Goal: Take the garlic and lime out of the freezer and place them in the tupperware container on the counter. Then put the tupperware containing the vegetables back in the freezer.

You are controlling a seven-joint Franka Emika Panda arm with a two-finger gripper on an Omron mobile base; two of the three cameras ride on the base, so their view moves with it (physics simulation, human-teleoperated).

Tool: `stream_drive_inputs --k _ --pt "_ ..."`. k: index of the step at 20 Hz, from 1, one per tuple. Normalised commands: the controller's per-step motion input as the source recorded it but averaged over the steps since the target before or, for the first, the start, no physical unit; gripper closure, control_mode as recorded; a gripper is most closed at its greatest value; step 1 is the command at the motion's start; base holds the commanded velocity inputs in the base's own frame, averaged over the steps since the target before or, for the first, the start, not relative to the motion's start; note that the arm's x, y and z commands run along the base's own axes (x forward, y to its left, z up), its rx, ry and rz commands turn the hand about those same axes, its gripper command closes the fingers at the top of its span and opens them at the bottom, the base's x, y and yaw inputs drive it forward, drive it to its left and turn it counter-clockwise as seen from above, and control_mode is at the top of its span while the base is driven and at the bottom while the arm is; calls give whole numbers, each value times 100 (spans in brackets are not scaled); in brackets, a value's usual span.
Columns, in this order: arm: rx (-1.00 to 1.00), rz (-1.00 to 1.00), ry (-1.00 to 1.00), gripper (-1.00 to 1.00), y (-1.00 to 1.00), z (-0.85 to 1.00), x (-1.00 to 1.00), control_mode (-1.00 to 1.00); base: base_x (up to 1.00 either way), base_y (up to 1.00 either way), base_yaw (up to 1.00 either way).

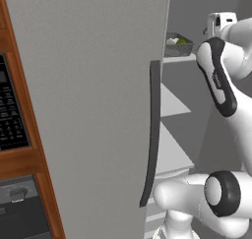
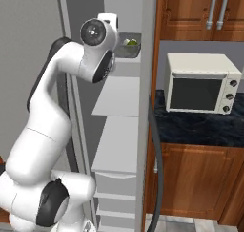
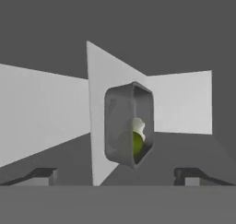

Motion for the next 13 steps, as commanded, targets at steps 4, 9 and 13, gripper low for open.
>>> stream_drive_inputs --k 4,9,13 --pt "-9 0 -3 -100 40 12 -100 -100 0 0 0" --pt "-4 0 0 -100 40 13 -100 -100 0 0 0" --pt "0 0 0 -100 4 21 -100 -100 0 0 0"
